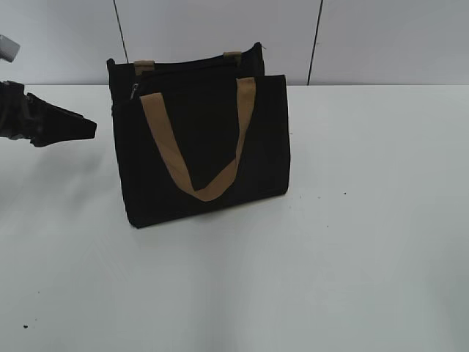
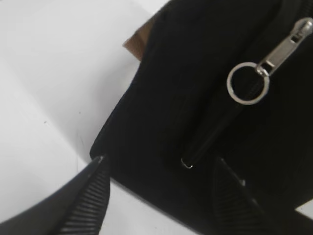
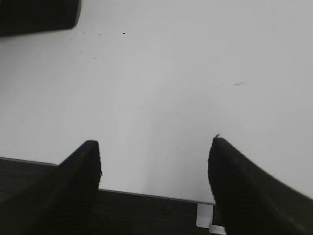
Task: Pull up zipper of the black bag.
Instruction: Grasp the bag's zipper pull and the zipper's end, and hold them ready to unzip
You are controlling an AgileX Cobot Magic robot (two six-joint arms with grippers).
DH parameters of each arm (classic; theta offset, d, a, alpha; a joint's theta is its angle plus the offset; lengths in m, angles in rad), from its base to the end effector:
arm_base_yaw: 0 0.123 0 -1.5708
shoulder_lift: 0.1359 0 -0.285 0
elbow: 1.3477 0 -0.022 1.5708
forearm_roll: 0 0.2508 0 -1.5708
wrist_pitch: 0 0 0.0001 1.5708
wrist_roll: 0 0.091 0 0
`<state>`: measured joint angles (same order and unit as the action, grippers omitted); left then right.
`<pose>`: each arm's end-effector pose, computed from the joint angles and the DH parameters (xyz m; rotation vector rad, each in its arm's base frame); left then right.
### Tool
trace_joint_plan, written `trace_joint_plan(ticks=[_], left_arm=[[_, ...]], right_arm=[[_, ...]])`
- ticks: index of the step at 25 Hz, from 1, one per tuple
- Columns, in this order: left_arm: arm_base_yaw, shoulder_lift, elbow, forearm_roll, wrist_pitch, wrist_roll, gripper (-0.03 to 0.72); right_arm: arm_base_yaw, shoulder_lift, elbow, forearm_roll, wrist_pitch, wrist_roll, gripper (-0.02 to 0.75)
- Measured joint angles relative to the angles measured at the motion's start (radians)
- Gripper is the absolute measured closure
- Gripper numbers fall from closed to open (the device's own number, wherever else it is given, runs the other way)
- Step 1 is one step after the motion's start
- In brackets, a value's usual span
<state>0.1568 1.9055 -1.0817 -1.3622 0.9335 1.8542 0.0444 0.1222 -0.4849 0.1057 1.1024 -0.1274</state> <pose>0.3664 -0.0146 0.1773 0.8089 2.0646 -0.7454 0.0124 0.0091 0.2697 -0.1892 2.2109 0.0853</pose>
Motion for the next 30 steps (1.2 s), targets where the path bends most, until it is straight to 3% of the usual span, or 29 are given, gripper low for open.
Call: trace_joint_plan(ticks=[5, 9, 24, 30], left_arm=[[0.0, 0.005, 0.078, -0.171, -0.028, 0.239, 0.185], [-0.004, 0.04, 0.078, -0.231, -0.034, 0.335, 0.185], [-0.168, 0.092, 0.083, -0.28, -0.086, 0.44, 0.19], [-0.184, 0.121, 0.084, -0.317, -0.107, 0.443, 0.28]], right_arm=[[0.0, 0.0, 0.0, 0.001, 0.0, 0.0, 0.213], [0.0, 0.0, 0.0, 0.002, 0.0, 0.0, 0.213], [0.0, 0.0, 0.0, 0.003, 0.0, 0.0, 0.213], [0.0, 0.0, 0.0, 0.004, 0.0, 0.0, 0.213]])
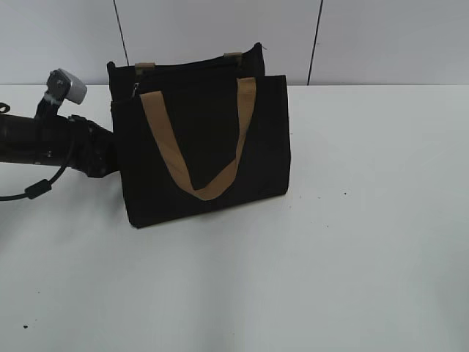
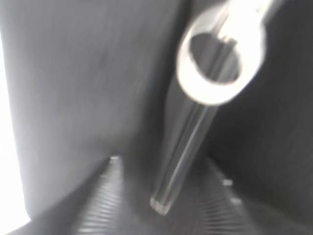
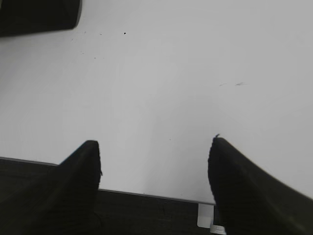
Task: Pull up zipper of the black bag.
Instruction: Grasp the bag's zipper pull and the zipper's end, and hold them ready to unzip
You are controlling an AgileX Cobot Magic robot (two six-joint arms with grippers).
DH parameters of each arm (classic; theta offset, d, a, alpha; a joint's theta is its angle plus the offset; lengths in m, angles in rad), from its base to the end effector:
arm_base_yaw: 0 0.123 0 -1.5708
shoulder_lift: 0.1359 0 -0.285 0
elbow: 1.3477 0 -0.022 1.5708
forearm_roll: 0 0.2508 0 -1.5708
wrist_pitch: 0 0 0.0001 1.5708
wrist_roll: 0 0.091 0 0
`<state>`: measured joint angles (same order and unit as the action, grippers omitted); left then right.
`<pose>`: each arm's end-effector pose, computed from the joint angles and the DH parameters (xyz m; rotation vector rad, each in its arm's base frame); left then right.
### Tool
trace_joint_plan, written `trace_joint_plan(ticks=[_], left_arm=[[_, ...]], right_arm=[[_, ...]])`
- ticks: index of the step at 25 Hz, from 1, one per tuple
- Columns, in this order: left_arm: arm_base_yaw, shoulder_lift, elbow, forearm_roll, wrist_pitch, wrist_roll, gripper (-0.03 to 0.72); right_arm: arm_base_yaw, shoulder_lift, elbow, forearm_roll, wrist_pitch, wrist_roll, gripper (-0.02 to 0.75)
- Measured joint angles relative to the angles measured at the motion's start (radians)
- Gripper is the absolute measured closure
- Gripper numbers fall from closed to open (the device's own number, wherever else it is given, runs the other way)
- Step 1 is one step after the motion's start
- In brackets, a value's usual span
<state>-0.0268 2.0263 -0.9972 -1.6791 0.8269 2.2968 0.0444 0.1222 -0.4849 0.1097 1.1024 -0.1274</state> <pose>0.3644 -0.0764 0.1242 0.9738 1.9394 -0.6736 0.0123 0.0095 0.2697 -0.1891 2.2107 0.0903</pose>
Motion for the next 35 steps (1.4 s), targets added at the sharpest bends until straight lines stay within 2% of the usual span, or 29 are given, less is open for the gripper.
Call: trace_joint_plan(ticks=[9, 12, 18, 23, 33, 35], left_arm=[[-0.001, 0.019, 0.0, -0.001, -0.002, 0.002, 0.567], [-0.001, -0.001, 0.0, -0.001, -0.003, 0.003, 0.641], [-0.001, -0.118, 0.001, 0.001, -0.052, 0.001, 0.65], [-0.001, -0.171, 0.001, 0.002, -0.07, -0.017, 0.651], [-0.001, -0.173, 0.001, 0.024, -0.077, -0.049, 0.651], [-0.001, -0.173, 0.001, 0.026, -0.077, -0.049, 0.651]], right_arm=[[0.0, 0.0, 0.0, 0.0, 0.0, 0.0, 0.213], [0.0, 0.0, 0.0, 0.0, 0.0, 0.001, 0.213], [0.0, 0.051, -0.04, 0.006, -0.001, -0.002, 0.213], [0.0, 0.215, -0.178, 0.028, -0.004, -0.098, 0.213], [0.002, 0.697, -0.547, 0.295, 0.027, -0.425, 0.216], [0.024, 0.82, -0.626, 0.323, 0.037, -0.465, 0.233]])
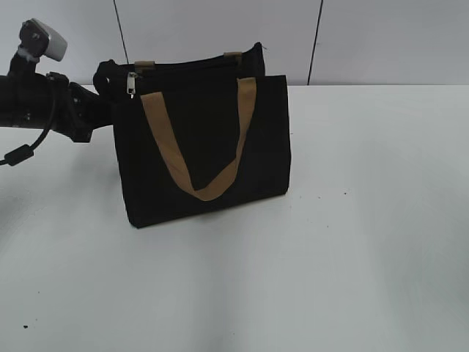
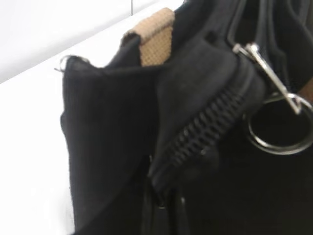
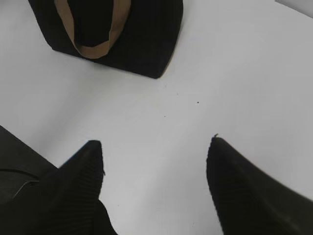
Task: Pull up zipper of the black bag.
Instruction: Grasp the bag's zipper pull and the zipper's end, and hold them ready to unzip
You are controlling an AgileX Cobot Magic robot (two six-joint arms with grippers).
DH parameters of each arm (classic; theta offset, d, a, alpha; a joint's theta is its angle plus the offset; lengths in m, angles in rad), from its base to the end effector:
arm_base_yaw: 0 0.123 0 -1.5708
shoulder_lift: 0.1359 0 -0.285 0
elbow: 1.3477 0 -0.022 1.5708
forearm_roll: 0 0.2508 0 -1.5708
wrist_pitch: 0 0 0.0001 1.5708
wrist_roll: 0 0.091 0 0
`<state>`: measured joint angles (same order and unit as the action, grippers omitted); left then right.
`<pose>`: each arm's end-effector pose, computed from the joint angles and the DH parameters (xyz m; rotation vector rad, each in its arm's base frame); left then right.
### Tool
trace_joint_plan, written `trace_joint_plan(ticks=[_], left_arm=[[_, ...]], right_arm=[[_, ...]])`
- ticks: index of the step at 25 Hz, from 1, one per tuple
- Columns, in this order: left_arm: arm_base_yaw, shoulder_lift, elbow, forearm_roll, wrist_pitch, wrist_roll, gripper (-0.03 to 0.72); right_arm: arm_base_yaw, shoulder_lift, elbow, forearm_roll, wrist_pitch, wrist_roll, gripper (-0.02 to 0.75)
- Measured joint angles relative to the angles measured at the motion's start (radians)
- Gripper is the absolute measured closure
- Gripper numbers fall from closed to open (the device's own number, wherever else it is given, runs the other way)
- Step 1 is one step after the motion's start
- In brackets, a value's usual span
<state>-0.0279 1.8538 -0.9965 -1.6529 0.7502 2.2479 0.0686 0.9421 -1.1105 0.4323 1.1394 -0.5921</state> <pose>0.3607 -0.0720 0.1819 0.9671 1.8656 -0.5238 0.1552 0.0454 0.3957 -0.7187 2.2444 0.3106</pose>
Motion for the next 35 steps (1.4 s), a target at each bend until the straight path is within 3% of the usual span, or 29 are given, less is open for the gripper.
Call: trace_joint_plan(ticks=[5, 15, 25, 35], left_arm=[[0.0, 0.0, 0.0, 0.0, 0.011, -0.018, 0.652], [0.0, -0.079, 0.0, 0.031, 0.003, -0.074, 0.652], [0.0, -0.08, 0.0, 0.071, -0.002, -0.121, 0.652], [0.0, -0.08, 0.0, 0.072, -0.003, -0.131, 0.652]], right_arm=[[0.123, 0.188, -0.163, 0.013, 0.012, 0.003, 0.305], [0.408, 0.534, -0.478, 0.005, -0.021, 0.234, 0.318], [0.592, 0.871, -0.815, -0.118, -0.021, 0.427, 0.33], [0.67, 1.141, -1.076, -0.188, -0.032, 0.526, 0.361]])
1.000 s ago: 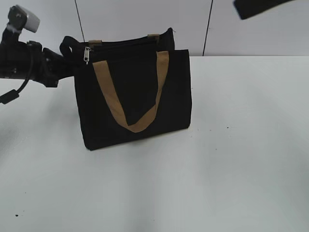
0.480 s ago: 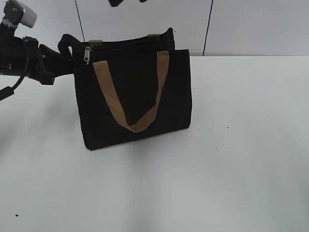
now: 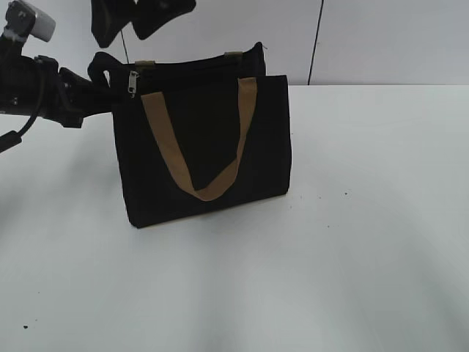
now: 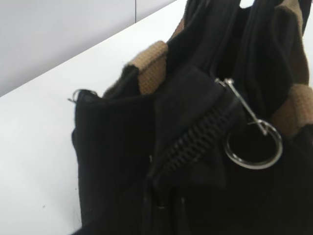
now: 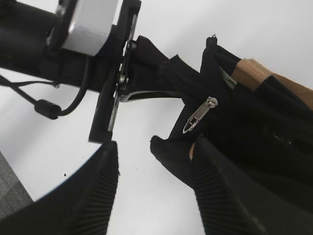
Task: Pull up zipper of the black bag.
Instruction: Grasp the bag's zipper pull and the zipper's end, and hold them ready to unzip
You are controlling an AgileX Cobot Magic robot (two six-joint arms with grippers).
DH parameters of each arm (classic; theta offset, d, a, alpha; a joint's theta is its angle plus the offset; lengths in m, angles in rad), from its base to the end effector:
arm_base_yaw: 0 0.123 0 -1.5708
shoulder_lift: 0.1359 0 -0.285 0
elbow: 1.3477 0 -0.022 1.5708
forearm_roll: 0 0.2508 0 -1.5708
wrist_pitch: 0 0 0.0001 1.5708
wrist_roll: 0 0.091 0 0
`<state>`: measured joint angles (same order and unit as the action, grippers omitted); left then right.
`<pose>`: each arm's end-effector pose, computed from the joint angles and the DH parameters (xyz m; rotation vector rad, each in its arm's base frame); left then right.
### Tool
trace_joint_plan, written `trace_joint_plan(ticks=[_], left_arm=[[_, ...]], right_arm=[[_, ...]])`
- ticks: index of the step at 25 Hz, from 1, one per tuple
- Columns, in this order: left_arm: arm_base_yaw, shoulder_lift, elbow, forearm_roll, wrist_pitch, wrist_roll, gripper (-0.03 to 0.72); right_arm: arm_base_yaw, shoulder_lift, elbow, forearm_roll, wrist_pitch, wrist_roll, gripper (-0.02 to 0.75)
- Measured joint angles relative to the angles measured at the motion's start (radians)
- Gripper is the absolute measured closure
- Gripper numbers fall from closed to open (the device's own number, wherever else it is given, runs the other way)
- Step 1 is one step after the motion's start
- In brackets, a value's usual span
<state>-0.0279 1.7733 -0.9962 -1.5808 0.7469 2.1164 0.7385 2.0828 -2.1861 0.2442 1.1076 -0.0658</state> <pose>0.3520 -0.0717 0.2072 0.9388 1.8726 -0.5364 0.3335 0.3302 0.3494 -0.9548 2.3594 0.5931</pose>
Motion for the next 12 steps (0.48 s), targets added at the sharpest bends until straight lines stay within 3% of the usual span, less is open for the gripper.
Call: trace_joint_plan(ticks=[12], left_arm=[[0.0, 0.0, 0.0, 0.0, -0.001, 0.0, 0.652]], right_arm=[[0.0, 0.134, -0.042, -0.015, -0.016, 0.023, 0.391]])
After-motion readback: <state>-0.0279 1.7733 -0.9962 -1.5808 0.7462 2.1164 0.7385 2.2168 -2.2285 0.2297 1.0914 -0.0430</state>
